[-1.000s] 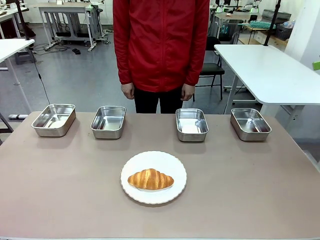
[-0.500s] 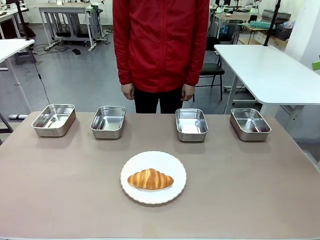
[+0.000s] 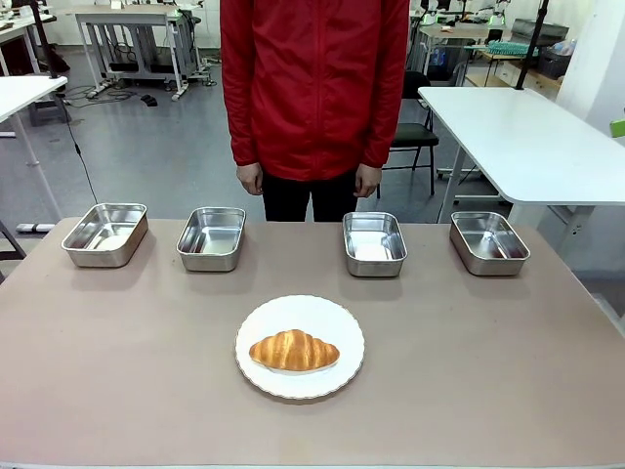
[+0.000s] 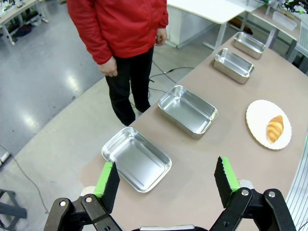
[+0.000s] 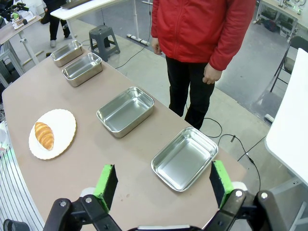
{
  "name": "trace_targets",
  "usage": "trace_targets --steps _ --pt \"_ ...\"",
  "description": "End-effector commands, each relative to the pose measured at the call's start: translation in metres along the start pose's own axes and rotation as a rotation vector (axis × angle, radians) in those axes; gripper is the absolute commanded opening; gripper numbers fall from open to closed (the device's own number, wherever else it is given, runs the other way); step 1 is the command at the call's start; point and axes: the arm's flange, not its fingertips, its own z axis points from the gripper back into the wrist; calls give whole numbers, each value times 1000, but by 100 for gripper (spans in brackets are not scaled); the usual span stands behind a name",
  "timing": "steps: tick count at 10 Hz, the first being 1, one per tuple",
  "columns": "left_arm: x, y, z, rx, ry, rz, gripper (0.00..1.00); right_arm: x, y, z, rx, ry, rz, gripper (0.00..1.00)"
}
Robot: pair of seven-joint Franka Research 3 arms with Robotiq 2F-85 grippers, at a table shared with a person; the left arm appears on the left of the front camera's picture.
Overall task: Place the bread in the container.
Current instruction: Place the Butter Roll into the Airtight Container indicated by the human.
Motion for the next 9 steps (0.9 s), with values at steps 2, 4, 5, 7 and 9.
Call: trace_targets --steps 2,4,5,7,9 --pt "0 -1 1 1 -2 0 100 1 0 0 4 -11 2 100" --pt "0 -1 1 1 -2 0 100 1 0 0 4 -11 2 100" --pt "0 -1 1 1 -2 0 100 1 0 0 4 -11 2 100" --pt "0 -1 1 1 -2 0 100 1 0 0 4 -11 2 100" --pt "0 -1 1 1 -2 0 100 1 0 0 4 -11 2 100"
